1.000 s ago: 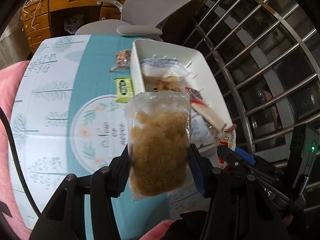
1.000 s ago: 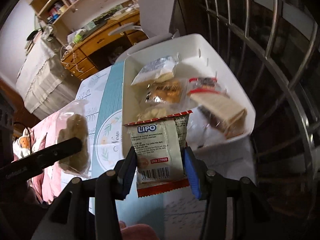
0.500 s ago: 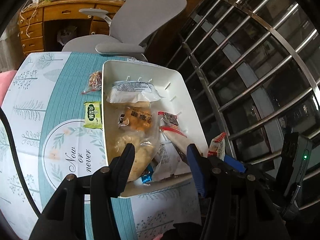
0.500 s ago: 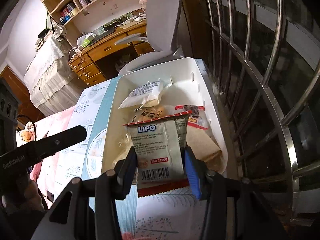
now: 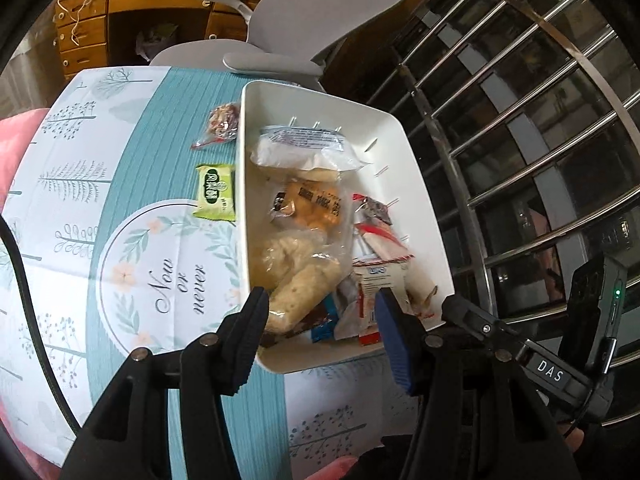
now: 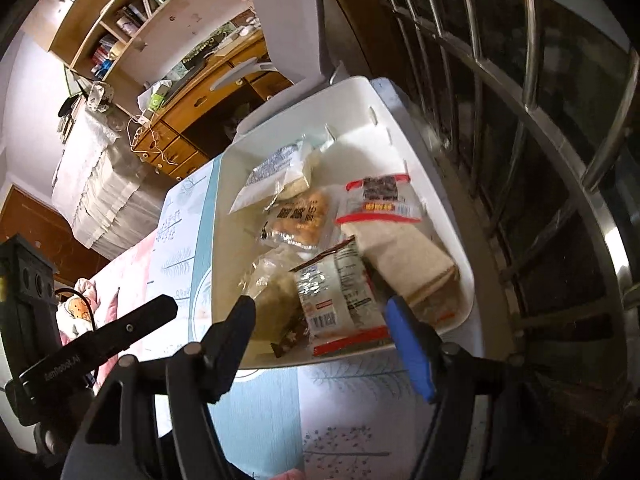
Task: Organize snacks
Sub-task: 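Withdraw both tools from the tray toward the last two snacks, then grasp the small nut bag with the left tool while the right tool grasps the yellow-green pastry packet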
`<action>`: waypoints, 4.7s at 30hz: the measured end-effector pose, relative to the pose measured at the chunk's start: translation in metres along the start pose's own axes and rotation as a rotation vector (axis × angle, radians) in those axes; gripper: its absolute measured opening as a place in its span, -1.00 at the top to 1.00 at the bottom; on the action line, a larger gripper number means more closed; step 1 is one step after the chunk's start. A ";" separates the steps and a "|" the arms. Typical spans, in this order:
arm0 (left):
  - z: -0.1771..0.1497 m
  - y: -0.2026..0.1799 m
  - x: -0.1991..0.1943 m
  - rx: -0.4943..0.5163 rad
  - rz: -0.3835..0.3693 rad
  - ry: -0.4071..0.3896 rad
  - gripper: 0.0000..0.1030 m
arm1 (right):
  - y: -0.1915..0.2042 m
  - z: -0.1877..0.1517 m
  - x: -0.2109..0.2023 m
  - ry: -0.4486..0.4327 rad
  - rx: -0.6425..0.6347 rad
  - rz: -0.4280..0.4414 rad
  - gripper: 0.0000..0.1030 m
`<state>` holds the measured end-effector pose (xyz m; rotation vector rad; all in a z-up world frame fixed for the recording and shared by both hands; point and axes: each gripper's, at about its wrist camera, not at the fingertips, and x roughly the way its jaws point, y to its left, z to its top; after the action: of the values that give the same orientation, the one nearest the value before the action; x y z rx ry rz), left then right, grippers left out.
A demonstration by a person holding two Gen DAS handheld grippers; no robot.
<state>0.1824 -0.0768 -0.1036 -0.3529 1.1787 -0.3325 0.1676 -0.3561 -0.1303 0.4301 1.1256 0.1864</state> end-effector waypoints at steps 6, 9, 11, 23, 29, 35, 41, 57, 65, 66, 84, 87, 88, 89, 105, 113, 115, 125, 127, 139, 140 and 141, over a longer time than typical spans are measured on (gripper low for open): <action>-0.006 0.017 -0.005 -0.005 0.012 0.018 -0.18 | 0.003 -0.013 0.013 0.052 0.073 0.019 -0.33; -0.008 0.031 -0.008 -0.006 0.031 0.038 -0.39 | 0.005 -0.021 0.018 0.068 0.120 0.023 -0.33; -0.010 0.041 -0.012 -0.001 0.044 0.050 -0.41 | 0.008 -0.026 0.021 0.073 0.152 0.019 -0.33; -0.001 0.133 -0.070 0.074 0.116 0.101 -0.48 | 0.051 -0.055 0.044 0.073 0.426 -0.094 -0.33; 0.013 0.180 -0.093 0.138 0.136 0.161 -0.50 | 0.079 -0.073 0.052 0.043 0.558 -0.153 -0.36; 0.039 0.218 -0.103 0.214 0.141 0.212 -0.50 | 0.110 -0.092 0.059 -0.028 0.695 -0.195 -0.36; 0.078 0.228 -0.098 0.325 0.107 0.254 -0.50 | 0.145 -0.094 0.074 -0.076 0.714 -0.222 -0.40; 0.191 0.169 -0.017 0.717 0.188 0.343 -0.50 | 0.186 -0.070 0.156 -0.236 0.700 -0.252 -0.42; 0.236 0.140 0.053 0.856 0.169 0.350 -0.50 | 0.194 -0.038 0.194 -0.348 0.661 -0.374 -0.42; 0.239 0.138 0.061 0.862 0.158 0.353 -0.50 | 0.195 -0.034 0.201 -0.350 0.659 -0.383 -0.42; 0.240 0.113 0.169 0.876 -0.003 0.353 -0.50 | 0.193 -0.011 0.257 -0.412 0.566 -0.585 -0.42; 0.233 0.114 0.179 0.877 -0.006 0.348 -0.50 | 0.193 -0.008 0.260 -0.415 0.538 -0.624 -0.42; 0.232 0.114 0.182 0.875 -0.010 0.350 -0.50 | 0.193 -0.007 0.261 -0.415 0.531 -0.637 -0.42; 0.231 0.114 0.185 0.871 -0.011 0.352 -0.50 | 0.194 -0.005 0.262 -0.414 0.519 -0.653 -0.42; 0.222 0.108 0.210 0.790 -0.094 0.309 -0.31 | 0.198 0.004 0.276 -0.365 0.418 -0.757 -0.49; 0.228 0.123 0.204 0.669 -0.156 0.304 0.03 | 0.201 0.006 0.276 -0.382 0.375 -0.745 -0.03; 0.229 0.128 0.203 0.623 -0.170 0.303 0.05 | 0.202 0.007 0.276 -0.379 0.365 -0.740 0.01; 0.227 0.163 0.186 0.423 -0.178 0.311 0.13 | 0.196 0.009 0.269 -0.354 0.339 -0.676 0.21; 0.223 0.172 0.181 0.387 -0.168 0.298 0.14 | 0.195 0.006 0.265 -0.344 0.344 -0.646 0.23; 0.190 0.196 0.144 0.261 -0.079 0.280 0.19 | 0.205 -0.024 0.240 -0.275 0.275 -0.501 0.35; 0.185 0.196 0.136 0.264 -0.060 0.268 0.19 | 0.208 -0.028 0.238 -0.269 0.262 -0.490 0.36; 0.178 0.195 0.126 0.267 -0.048 0.255 0.19 | 0.212 -0.032 0.233 -0.264 0.248 -0.480 0.37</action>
<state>0.4063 0.0611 -0.2331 -0.1070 1.3566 -0.5833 0.2533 -0.0740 -0.2460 0.3782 0.9624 -0.4241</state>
